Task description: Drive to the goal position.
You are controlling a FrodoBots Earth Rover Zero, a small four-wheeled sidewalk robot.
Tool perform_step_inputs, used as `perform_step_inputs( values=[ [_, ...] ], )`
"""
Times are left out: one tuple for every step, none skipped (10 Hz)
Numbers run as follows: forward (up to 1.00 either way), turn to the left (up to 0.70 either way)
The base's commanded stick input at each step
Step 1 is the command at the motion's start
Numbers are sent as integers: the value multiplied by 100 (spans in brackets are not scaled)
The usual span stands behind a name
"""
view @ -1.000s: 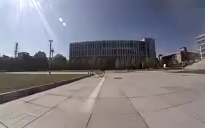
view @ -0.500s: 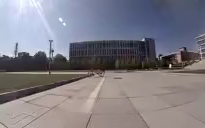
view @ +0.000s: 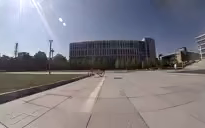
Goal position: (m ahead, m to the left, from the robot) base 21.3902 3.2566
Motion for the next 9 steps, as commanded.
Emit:
perform_step_inputs(
  values=[
    [6, 0],
    [6, 0],
    [6, 0],
    [6, 0],
    [6, 0],
    [6, 0],
    [6, 0],
    [7, 0],
    [6, 0]
  ],
)
